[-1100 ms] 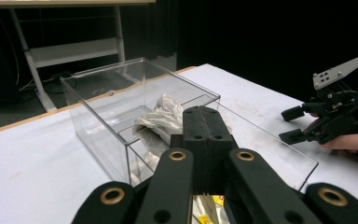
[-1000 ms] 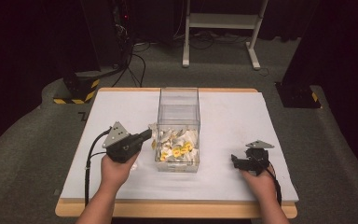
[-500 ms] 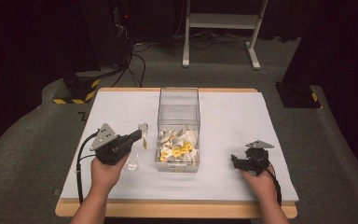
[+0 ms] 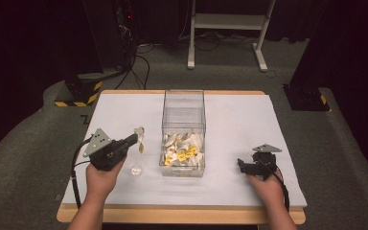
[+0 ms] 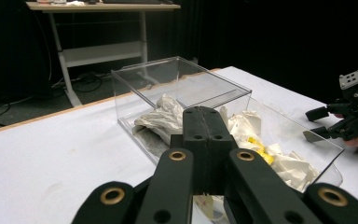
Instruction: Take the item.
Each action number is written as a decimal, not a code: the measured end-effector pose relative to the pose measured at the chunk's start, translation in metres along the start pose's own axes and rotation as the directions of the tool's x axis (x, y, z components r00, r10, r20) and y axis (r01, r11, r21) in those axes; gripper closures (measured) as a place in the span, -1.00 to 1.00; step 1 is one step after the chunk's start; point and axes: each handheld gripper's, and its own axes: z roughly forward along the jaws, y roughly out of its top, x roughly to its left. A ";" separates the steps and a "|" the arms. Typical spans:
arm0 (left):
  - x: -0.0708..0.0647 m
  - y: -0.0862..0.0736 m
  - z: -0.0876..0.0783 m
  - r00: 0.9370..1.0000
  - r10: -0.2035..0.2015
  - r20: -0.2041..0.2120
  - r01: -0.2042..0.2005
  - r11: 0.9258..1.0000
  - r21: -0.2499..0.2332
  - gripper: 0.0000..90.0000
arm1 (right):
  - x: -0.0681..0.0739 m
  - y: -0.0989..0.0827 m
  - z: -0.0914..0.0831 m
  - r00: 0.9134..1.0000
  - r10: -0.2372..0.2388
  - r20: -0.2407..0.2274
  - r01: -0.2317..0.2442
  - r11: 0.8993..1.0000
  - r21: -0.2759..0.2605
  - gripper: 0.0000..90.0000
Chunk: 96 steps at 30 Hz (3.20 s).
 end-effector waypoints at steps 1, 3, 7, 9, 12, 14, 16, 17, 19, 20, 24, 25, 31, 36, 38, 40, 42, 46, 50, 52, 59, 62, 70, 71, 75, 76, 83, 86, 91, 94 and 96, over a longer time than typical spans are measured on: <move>0.001 0.000 -0.001 1.000 0.004 -0.003 -0.004 1.000 0.001 1.00 | 0.000 0.000 0.000 1.000 0.000 0.000 0.000 1.000 0.000 -0.74; 0.002 0.000 -0.003 1.000 0.002 -0.006 -0.002 1.000 0.001 1.00 | 0.000 0.000 0.000 1.000 0.000 0.000 0.000 1.000 0.000 -0.74; 0.006 -0.002 -0.008 1.000 0.001 -0.017 -0.001 1.000 0.002 1.00 | 0.000 0.000 0.000 1.000 0.000 0.000 0.000 1.000 0.000 -0.74; 0.007 -0.004 -0.010 1.000 -0.003 -0.023 0.003 1.000 0.006 1.00 | 0.000 0.000 0.000 1.000 0.000 0.001 0.000 1.000 -0.001 -0.74; 0.011 -0.006 -0.015 0.999 -0.007 -0.032 0.007 1.000 0.012 1.00 | 0.000 0.000 0.000 1.000 0.000 0.000 0.000 1.000 0.000 -0.74; 0.013 -0.008 -0.018 0.999 -0.012 -0.040 0.012 1.000 0.011 1.00 | 0.000 0.000 0.000 1.000 0.000 -0.001 0.000 1.000 0.000 -0.74; 0.015 -0.010 -0.020 0.999 -0.018 -0.046 0.018 1.000 0.005 1.00 | 0.000 0.000 0.000 1.000 0.000 0.000 0.000 1.000 0.000 -0.74; 0.016 -0.012 -0.021 0.999 -0.021 -0.048 0.021 1.000 0.004 1.00 | 0.000 0.000 0.000 1.000 0.000 0.000 0.000 1.000 0.000 -0.74; 0.016 -0.014 -0.022 0.998 -0.024 -0.050 0.024 1.000 0.006 1.00 | 0.000 0.000 0.000 1.000 0.000 0.001 0.000 1.000 0.000 -0.74; 0.015 -0.015 -0.022 0.999 -0.023 -0.049 0.023 1.000 0.008 1.00 | 0.000 0.000 0.000 1.000 0.000 0.001 0.000 1.000 0.000 -0.74; 0.012 -0.021 -0.023 0.999 -0.014 -0.048 0.015 1.000 0.026 1.00 | 0.000 0.000 0.000 1.000 0.001 0.001 -0.001 1.000 0.000 -0.74; 0.011 -0.023 -0.023 0.999 -0.009 -0.046 0.010 0.999 0.035 1.00 | 0.000 0.000 0.000 1.000 0.001 0.001 -0.001 1.000 0.000 -0.74; 0.007 -0.036 -0.023 0.999 -0.010 -0.040 0.012 0.998 0.059 1.00 | 0.000 0.000 0.000 1.000 0.000 0.001 0.000 1.000 0.000 -0.74; 0.007 -0.046 -0.021 0.999 -0.026 -0.034 0.028 0.996 0.080 1.00 | 0.000 0.000 0.000 1.000 0.000 0.002 0.000 1.000 -0.001 -0.74; 0.007 -0.049 -0.021 0.999 -0.034 -0.035 0.037 0.996 0.086 1.00 | 0.000 0.000 0.000 1.000 -0.001 0.003 0.001 1.000 -0.001 -0.74; 0.008 -0.049 -0.021 0.999 -0.033 -0.033 0.036 0.995 0.096 1.00 | 0.000 0.000 0.000 1.000 0.000 0.003 0.000 1.000 -0.001 -0.74; 0.007 -0.050 -0.020 0.999 -0.033 -0.030 0.036 0.994 0.105 1.00 | 0.000 0.000 0.000 1.000 0.000 0.002 0.000 1.000 -0.001 -0.74; 0.005 -0.050 -0.019 0.999 -0.034 -0.033 0.037 0.992 0.117 1.00 | 0.001 0.000 0.000 1.000 0.001 0.003 -0.001 1.000 -0.001 -0.73; 0.004 -0.051 -0.019 0.999 -0.038 -0.035 0.042 0.992 0.118 1.00 | 0.001 0.000 0.000 1.000 0.000 0.005 0.000 1.000 -0.002 -0.73; 0.004 -0.052 -0.019 0.998 -0.042 -0.037 0.046 0.991 0.122 1.00 | 0.001 0.000 0.000 1.000 0.000 0.005 0.000 1.000 -0.001 -0.73; 0.006 -0.056 -0.019 0.997 -0.062 -0.040 0.066 0.991 0.119 0.87 | 0.001 0.000 0.000 1.000 0.001 0.003 -0.001 1.000 -0.001 -0.73; 0.008 -0.055 -0.018 0.997 -0.070 -0.041 0.074 0.990 0.119 0.73 | 0.001 0.000 0.000 1.000 0.001 0.004 -0.001 1.000 -0.001 -0.73; 0.014 -0.051 -0.018 0.994 -0.081 -0.079 0.089 0.991 0.103 0.28 | 0.001 0.000 0.000 1.000 0.001 0.004 -0.001 1.000 -0.001 -0.73; 0.016 -0.051 -0.018 0.993 -0.079 -0.088 0.088 0.991 0.103 0.24 | 0.001 0.000 0.000 1.000 0.001 0.004 -0.001 1.000 -0.001 -0.73; 0.019 -0.049 -0.019 0.988 -0.079 -0.136 0.093 0.990 0.103 0.10 | 0.001 0.000 0.000 1.000 0.001 0.004 -0.001 1.000 -0.001 -0.73; 0.021 -0.048 -0.019 0.986 -0.083 -0.143 0.099 0.990 0.105 0.05 | 0.001 0.000 0.000 1.000 0.001 0.003 -0.001 1.000 -0.001 -0.73; 0.032 -0.040 -0.021 0.984 -0.094 -0.153 0.111 0.988 0.106 -0.02 | 0.001 0.000 0.000 1.000 0.002 0.004 -0.002 1.000 -0.001 -0.73; 0.038 -0.039 -0.021 0.982 -0.093 -0.164 0.112 0.988 0.109 -0.07 | 0.001 0.000 0.000 1.000 0.001 0.004 -0.001 1.000 -0.001 -0.73; 0.051 -0.039 -0.019 0.978 -0.107 -0.178 0.130 0.984 0.120 -0.12 | 0.000 0.000 0.000 1.000 0.002 0.002 -0.002 1.000 0.000 -0.73; 0.060 -0.040 -0.018 0.975 -0.104 -0.195 0.132 0.982 0.135 -0.15 | 0.000 0.000 0.000 1.000 0.002 0.002 -0.002 1.000 0.000 -0.73; 0.064 -0.040 -0.018 0.973 -0.097 -0.208 0.128 0.981 0.142 -0.21 | 0.000 0.000 0.000 1.000 0.002 0.002 -0.002 1.000 0.000 -0.73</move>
